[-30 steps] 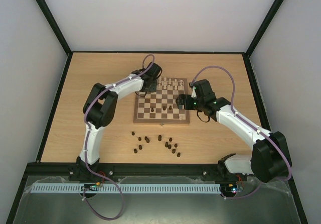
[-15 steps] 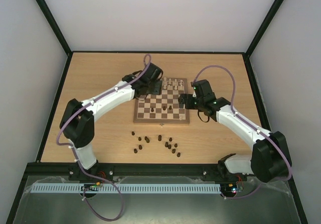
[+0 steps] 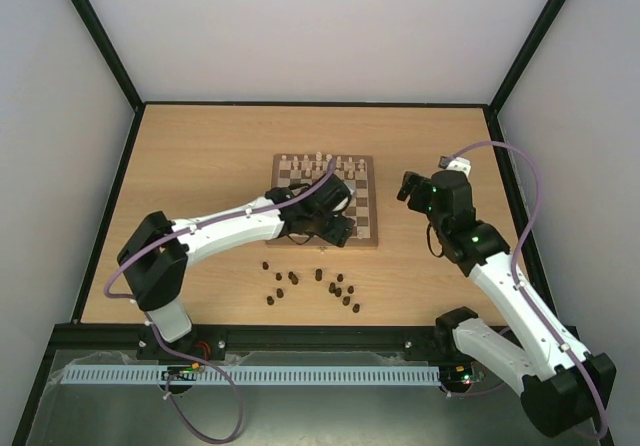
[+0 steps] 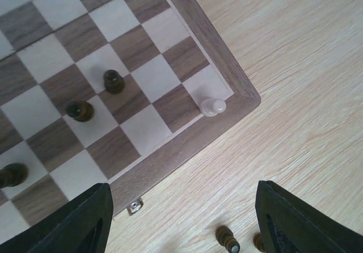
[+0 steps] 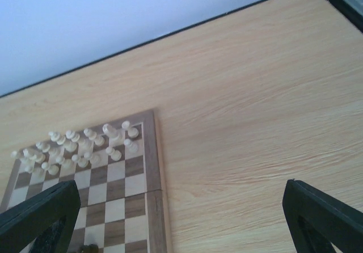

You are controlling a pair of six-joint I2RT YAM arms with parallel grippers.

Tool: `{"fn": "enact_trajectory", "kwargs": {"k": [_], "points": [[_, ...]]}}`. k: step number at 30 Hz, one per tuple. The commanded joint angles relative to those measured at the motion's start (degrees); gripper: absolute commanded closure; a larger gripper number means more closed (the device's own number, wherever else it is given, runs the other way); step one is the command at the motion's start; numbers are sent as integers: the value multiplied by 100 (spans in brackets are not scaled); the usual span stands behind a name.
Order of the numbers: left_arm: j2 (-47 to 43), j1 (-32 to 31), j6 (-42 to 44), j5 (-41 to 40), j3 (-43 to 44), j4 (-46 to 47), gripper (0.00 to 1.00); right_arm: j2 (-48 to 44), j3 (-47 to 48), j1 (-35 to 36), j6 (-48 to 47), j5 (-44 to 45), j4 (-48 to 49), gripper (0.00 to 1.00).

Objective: Set up the chess pieces on the board
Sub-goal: Pick up the chess piece from the chessboard.

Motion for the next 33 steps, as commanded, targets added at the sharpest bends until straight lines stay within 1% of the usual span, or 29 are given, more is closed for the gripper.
{"fn": "enact_trajectory", "kwargs": {"k": [1, 7, 12, 17, 24, 29, 33], "points": [[424, -204, 80, 133, 175, 134, 28, -229, -133, -47, 154, 479, -139, 2], [1100, -277, 156, 52, 700, 100, 30, -123, -127, -52, 133, 366, -115, 1], [1610, -278, 260, -13, 1316, -137, 41, -89, -133, -59, 120, 305, -96, 1], [1930, -278, 317, -86, 1648, -295, 48, -104, -133, -66, 111, 299, -95, 1], [2080, -278, 326, -34, 1697, -336, 60, -48, -144, -66, 108, 232, -69, 1], [2107, -278, 308, -8, 1632, -331, 62, -11, -141, -68, 94, 160, -60, 0], [2164, -278, 299, 31, 1622, -320, 67, -3, -142, -72, 89, 130, -51, 0]]}}
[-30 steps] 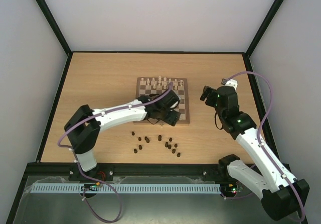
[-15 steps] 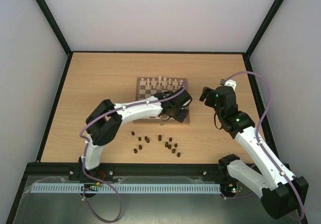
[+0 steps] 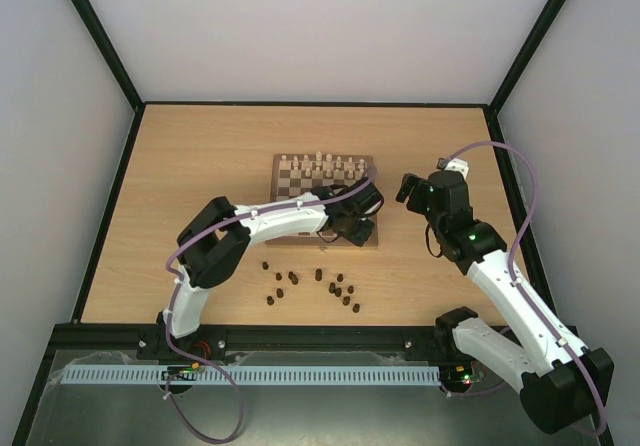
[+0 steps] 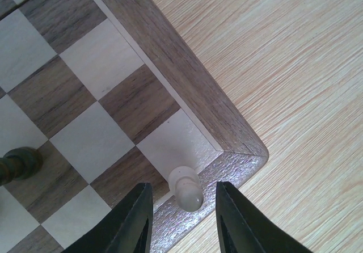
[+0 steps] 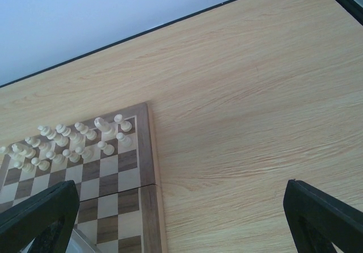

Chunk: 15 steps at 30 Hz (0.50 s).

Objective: Set up the chess pieces on the board
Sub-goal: Pick up the chess piece from the chessboard.

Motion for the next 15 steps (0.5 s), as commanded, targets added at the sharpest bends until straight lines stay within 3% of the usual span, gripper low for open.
{"fn": "enact_trajectory", "kwargs": {"k": [1, 15], "points": [[120, -16, -2, 90, 43, -132, 68, 15, -70, -22, 24, 8, -25, 0], [316, -16, -2, 142, 173, -88, 79, 24, -72, -29, 10, -42, -16, 0]]}}
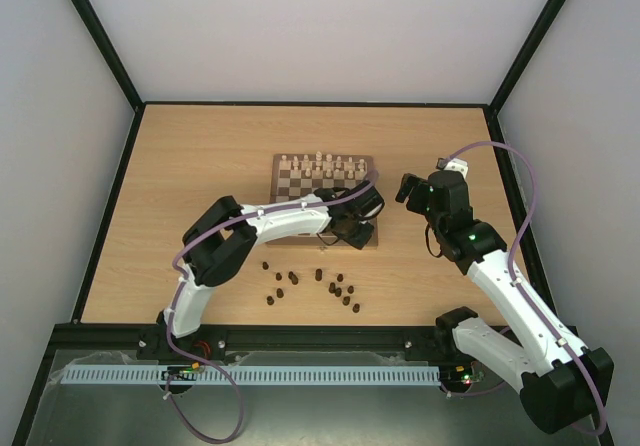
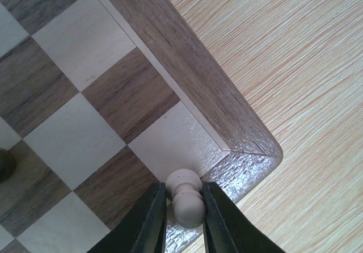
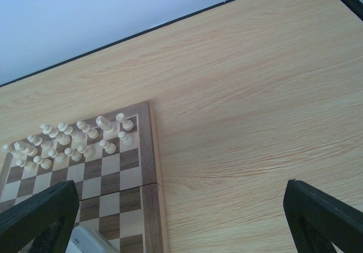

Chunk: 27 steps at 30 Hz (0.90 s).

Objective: Set up the chess pieces on the board
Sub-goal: Pick up the chess piece from the chessboard.

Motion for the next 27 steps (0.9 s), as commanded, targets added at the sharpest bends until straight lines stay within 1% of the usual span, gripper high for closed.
{"fn": "enact_trajectory", "kwargs": {"k": [1, 8, 9, 11, 12, 15, 19, 27], "points": [[160, -14, -5, 54, 182, -86, 80, 20, -71, -29, 10, 17, -16, 0], [202, -7, -21, 43, 267, -113, 83, 25, -79, -27, 1, -17, -8, 0], [195, -5, -26, 45, 272, -122, 80, 28, -74, -29, 2, -29, -8, 0], [159, -8, -37, 16, 277, -141, 72, 28, -78, -28, 1, -49, -8, 0], [149, -11, -37, 5, 273, -142, 69, 29, -79, -29, 1, -45, -8, 0], [112, -5, -57, -27, 277, -142, 67, 28, -79, -29, -7, -71, 1, 0], [99, -11, -66, -56, 315, -148, 67, 28, -79, -27, -7, -97, 10, 0], [109, -7, -74, -71, 369, -168, 79, 45, -82, -29, -16, -128, 18, 0]]}}
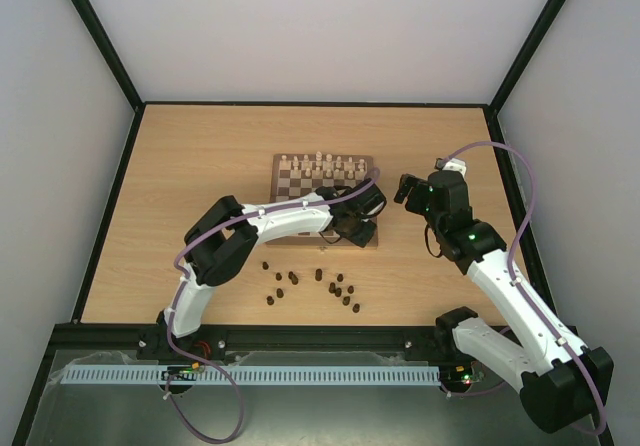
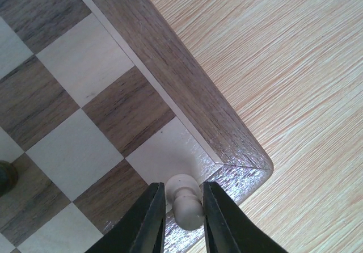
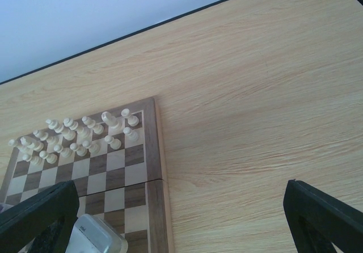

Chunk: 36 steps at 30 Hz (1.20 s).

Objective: Set up the chess pieces on the board
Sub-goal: Pick up the chess piece from the chessboard, then place the chess piece on the chessboard.

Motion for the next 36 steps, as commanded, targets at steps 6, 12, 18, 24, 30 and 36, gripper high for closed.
{"fn": "enact_trajectory", "kwargs": {"k": [6, 12, 18, 24, 30, 36], "points": [[52, -3, -15, -59, 201, -146, 88, 39, -85, -27, -12, -32, 31, 0], [-238, 125, -123, -238, 159, -352, 88, 27, -77, -29, -14, -21, 26, 0], [-986, 583, -180, -447, -123, -584, 88, -4, -85, -29, -14, -32, 25, 0], [-1385, 1088, -106, -784, -49, -864, 87, -6, -85, -29, -21, -76, 34, 0], [-1376, 1857, -131, -1180, -17, -923, 87, 55, -79, -25, -23, -149, 42, 0], [-1170, 2385, -341, -1583, -13, -767, 87, 125, -92, -28, -23, -291, 94, 0]]}}
